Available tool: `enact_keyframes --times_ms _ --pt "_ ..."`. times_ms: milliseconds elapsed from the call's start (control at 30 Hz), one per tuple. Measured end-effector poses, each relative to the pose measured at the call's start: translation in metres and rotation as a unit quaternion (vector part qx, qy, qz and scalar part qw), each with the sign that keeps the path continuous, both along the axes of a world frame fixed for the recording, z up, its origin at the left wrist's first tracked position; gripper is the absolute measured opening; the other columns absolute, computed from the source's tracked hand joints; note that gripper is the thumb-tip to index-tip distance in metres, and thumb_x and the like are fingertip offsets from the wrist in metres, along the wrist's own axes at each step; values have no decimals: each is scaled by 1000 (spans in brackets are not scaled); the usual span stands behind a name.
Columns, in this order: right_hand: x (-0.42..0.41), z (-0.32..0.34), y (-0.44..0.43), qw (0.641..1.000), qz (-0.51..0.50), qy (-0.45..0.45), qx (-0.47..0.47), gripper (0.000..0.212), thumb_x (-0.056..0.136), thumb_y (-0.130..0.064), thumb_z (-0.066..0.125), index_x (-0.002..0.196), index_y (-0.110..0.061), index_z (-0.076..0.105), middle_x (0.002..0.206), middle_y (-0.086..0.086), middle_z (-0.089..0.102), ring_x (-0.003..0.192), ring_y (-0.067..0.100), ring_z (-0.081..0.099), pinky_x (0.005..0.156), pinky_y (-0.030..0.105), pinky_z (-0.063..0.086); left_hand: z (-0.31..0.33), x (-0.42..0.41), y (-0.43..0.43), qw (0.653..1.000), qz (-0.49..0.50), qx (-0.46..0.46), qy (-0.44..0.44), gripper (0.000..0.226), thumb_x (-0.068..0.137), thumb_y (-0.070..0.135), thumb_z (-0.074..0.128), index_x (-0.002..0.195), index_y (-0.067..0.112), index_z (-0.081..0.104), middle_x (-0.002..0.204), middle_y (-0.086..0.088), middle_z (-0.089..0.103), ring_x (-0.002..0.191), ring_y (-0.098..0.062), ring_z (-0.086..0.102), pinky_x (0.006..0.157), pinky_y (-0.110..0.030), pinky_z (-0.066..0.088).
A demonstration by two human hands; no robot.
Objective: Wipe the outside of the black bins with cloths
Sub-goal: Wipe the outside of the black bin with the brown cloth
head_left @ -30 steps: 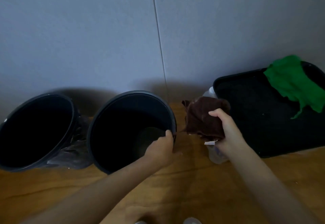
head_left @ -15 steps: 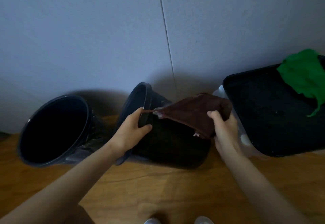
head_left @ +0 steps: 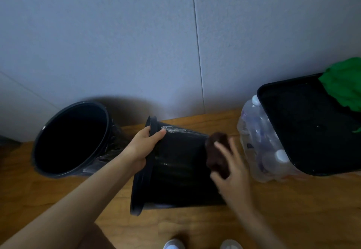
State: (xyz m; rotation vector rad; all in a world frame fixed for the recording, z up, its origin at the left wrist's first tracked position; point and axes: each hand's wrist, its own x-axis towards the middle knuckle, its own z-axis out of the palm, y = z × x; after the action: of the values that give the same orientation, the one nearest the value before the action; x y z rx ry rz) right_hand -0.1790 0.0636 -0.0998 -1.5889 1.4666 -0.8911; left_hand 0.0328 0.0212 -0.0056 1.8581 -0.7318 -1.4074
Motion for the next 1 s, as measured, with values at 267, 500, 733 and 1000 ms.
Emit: enact_keyframes --times_ms 267,500,733,1000 --pt "92 22 17 981 132 29 -138 68 71 -46 56 135 -46 30 154 -13 12 145 18 1 114 44 7 -4 3 -5 999 6 13 -38 29 96 23 49 116 3 56 100 -18 64 88 -29 62 75 -42 52" --pt "55 -25 21 982 111 91 -123 49 66 -43 58 113 -38 46 147 -8 24 143 20 7 110 58 17 -4 24 -9 995 43 73 -48 28 93 8 51 122 7 50 104 -18 62 88 -32 61 69 -42 52" --pt "-12 -53 -19 997 -42 68 20 54 69 -10 72 104 -41 45 139 -10 30 128 18 36 100 49 42 -6 32 -10 992 67 96 -47 26 94 7 50 119 2 48 101 -18 60 76 -26 58 55 -36 47" --pt "62 10 -30 987 111 36 -107 38 71 -18 64 107 -27 56 136 -6 43 130 16 38 107 39 33 -10 17 -2 996 6 19 -83 32 93 6 51 124 10 48 112 -16 61 99 -30 61 85 -45 53"
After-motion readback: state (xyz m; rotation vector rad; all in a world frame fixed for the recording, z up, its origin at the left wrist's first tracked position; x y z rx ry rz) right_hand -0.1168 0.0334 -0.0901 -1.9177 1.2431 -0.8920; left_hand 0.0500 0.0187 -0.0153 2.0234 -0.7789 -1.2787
